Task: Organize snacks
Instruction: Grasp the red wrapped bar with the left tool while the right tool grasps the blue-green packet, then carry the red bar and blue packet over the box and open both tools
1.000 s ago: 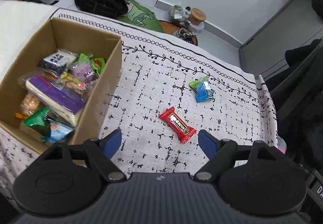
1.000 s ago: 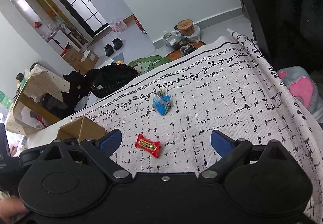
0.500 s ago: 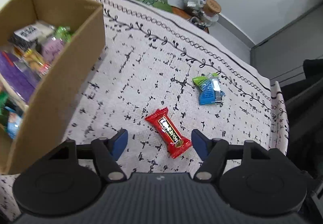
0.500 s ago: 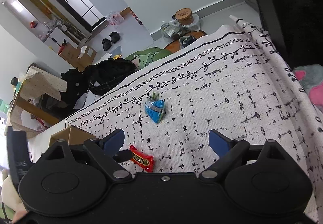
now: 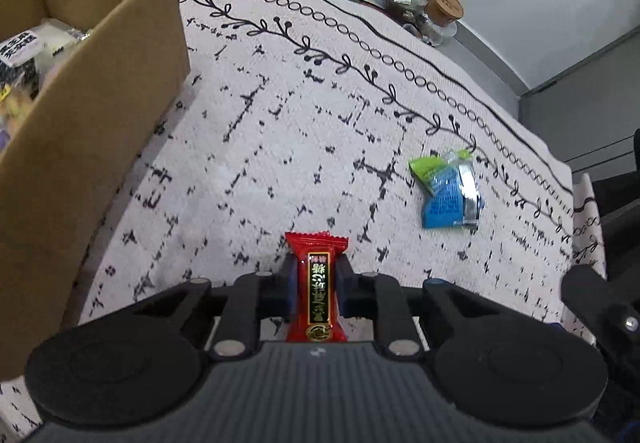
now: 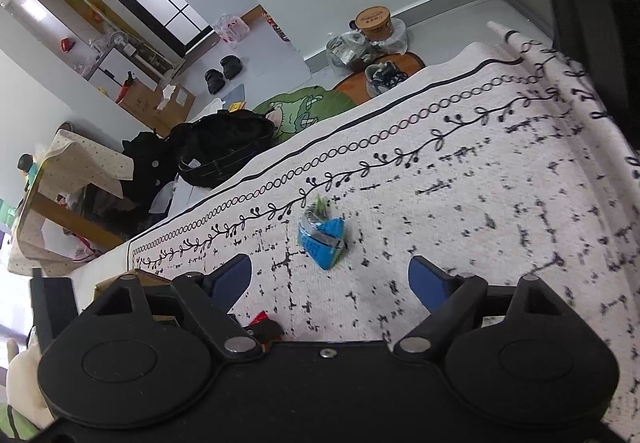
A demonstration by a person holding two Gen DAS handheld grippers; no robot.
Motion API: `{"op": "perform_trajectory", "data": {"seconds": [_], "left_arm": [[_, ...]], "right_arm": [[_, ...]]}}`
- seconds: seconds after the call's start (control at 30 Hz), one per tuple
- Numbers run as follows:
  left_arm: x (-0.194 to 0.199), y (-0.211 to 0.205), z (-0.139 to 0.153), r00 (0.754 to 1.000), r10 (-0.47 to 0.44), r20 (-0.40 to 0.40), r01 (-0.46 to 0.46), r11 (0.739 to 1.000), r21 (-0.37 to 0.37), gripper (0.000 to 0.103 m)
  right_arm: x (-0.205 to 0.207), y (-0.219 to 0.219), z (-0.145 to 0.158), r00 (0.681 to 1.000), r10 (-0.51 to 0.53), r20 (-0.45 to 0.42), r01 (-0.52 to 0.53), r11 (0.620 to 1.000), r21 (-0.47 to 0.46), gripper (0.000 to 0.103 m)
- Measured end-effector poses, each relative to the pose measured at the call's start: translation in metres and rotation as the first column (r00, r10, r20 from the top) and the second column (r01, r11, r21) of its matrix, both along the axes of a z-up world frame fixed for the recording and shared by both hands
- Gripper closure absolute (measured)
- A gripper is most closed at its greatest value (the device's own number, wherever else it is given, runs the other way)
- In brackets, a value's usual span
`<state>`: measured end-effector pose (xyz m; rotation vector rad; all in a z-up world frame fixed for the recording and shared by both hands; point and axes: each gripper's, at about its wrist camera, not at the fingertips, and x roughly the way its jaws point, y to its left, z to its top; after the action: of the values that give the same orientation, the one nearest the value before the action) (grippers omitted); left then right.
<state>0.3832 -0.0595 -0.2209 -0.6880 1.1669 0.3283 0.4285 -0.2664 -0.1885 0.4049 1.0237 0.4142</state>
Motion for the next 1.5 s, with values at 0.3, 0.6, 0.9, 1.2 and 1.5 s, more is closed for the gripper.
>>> {"op": "perform_trajectory", "data": {"seconds": [0.3, 0.6, 0.9, 1.2, 1.5], "left_arm": [[0.008, 0.031, 0.010, 1.000, 0.006, 0.000, -0.006, 0.999, 0.048, 0.085], [0.019, 0.043, 0.027, 1.000, -0.010, 0.012, 0.009, 0.998, 0.069, 0.085], [0.022, 0.054, 0.041, 0.999, -0.004, 0.033, 0.001, 0.997, 0.076, 0.085], [0.005, 0.058, 0.059, 0.997, -0.014, 0.069, 0.011, 0.999, 0.045, 0.085], [-0.017, 0.060, 0.078, 0.994, -0.024, 0.105, 0.022, 1.000, 0.021, 0.085]], "right_arm": [[0.019, 0.022, -0.012, 1.000, 0.008, -0.020, -0.008, 1.000, -0.001, 0.023], [0.038, 0.044, -0.026, 0.998, 0.026, -0.065, -0.029, 0.999, -0.040, 0.028], [0.033, 0.044, -0.026, 0.993, 0.059, -0.098, -0.067, 0.995, -0.078, 0.089], [-0.005, 0.029, 0.003, 0.998, 0.020, -0.065, -0.024, 0.997, -0.068, 0.092], [-0.038, 0.043, 0.040, 1.000, -0.015, 0.014, 0.016, 0.996, -0.093, 0.092]]}}
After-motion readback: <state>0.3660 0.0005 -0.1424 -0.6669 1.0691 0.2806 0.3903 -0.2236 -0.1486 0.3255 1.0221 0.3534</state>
